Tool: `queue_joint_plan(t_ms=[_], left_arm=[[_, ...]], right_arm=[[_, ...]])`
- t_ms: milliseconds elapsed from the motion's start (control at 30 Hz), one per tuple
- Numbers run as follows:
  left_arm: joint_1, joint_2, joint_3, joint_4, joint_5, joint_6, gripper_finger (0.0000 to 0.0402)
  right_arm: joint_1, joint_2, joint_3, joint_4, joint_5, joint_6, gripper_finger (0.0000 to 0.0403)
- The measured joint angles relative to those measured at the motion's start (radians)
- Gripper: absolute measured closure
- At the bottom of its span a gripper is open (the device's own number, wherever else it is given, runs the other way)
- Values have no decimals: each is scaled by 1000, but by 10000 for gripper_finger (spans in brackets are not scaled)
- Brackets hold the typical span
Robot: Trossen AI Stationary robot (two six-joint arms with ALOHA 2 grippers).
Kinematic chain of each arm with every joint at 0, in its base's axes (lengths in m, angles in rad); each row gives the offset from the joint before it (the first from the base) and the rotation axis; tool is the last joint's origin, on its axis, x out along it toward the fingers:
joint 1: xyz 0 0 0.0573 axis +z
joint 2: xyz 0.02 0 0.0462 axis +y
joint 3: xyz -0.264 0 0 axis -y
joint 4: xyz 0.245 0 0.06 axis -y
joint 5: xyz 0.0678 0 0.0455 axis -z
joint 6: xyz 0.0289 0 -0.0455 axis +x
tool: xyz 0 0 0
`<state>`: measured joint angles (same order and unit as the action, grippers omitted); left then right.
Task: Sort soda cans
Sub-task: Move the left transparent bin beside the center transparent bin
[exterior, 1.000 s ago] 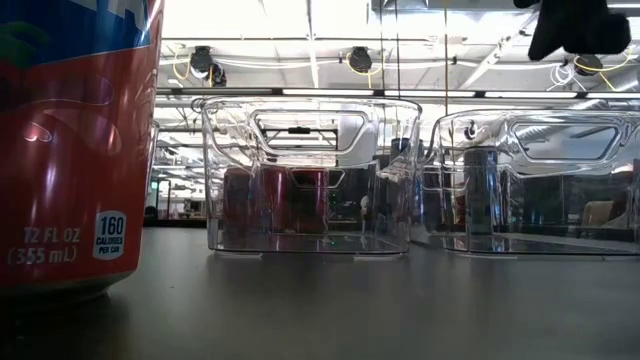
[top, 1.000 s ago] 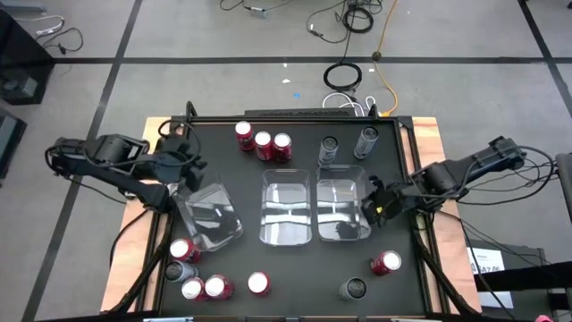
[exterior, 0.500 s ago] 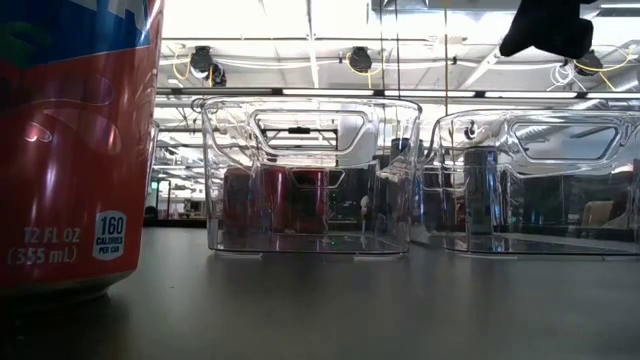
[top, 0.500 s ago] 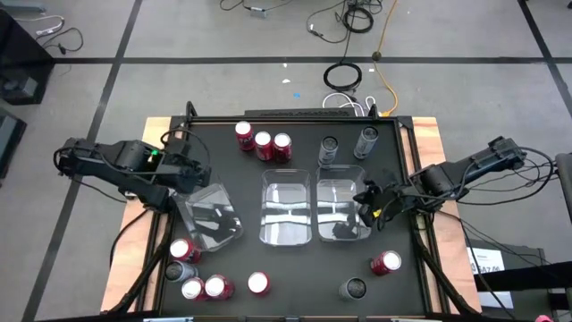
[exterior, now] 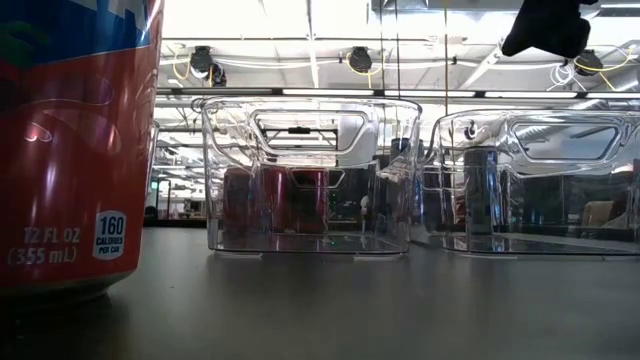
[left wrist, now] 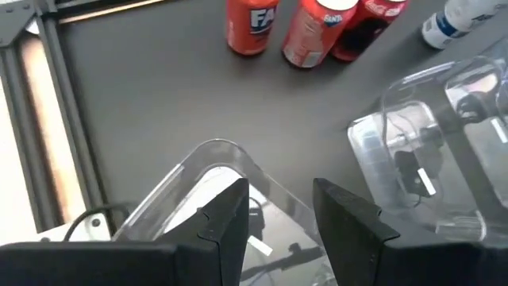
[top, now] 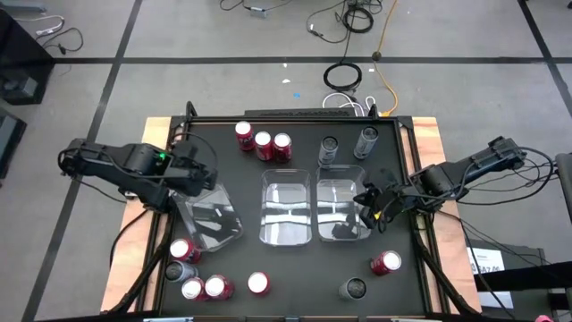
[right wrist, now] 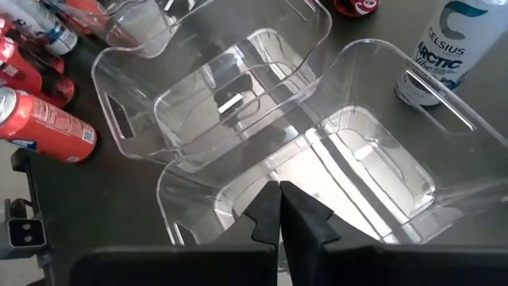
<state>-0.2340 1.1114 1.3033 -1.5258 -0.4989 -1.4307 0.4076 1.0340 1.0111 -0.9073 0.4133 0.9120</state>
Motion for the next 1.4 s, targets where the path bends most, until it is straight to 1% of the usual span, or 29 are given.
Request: queue_joint_plan(t_ms=[300, 433, 500, 567, 633, 767, 900, 1067, 1400], left_arm=[[0, 15, 0, 19, -3, -2, 252], [0, 15, 0, 21, -29, -4, 244], [0, 15, 0, 27, -43, -4, 230], [0, 15, 0, 27, -52, -4, 208], [0, 15, 0, 27, -60, -5, 178], [0, 18, 0, 30, -117, -4, 111], [0, 19, 0, 82, -111, -4, 67], [0, 19, 0, 123, -109, -3, 46], [8, 33, 0, 128, -101, -31, 45]], right_arm=[[0, 0, 0, -1, 0, -27, 399], [0, 0, 0, -1, 0, -28, 399], [0, 0, 0, -1, 0, -34, 399], [0, 0, 0, -2, 0, -34, 399], [0, 0, 0, -2, 0, -34, 399], [0, 0, 0, -2, 0, -34, 399], [0, 0, 0, -2, 0, -34, 399], [0, 0, 0, -2, 0, -35, 399], [0, 0, 0, -2, 0, -42, 399]])
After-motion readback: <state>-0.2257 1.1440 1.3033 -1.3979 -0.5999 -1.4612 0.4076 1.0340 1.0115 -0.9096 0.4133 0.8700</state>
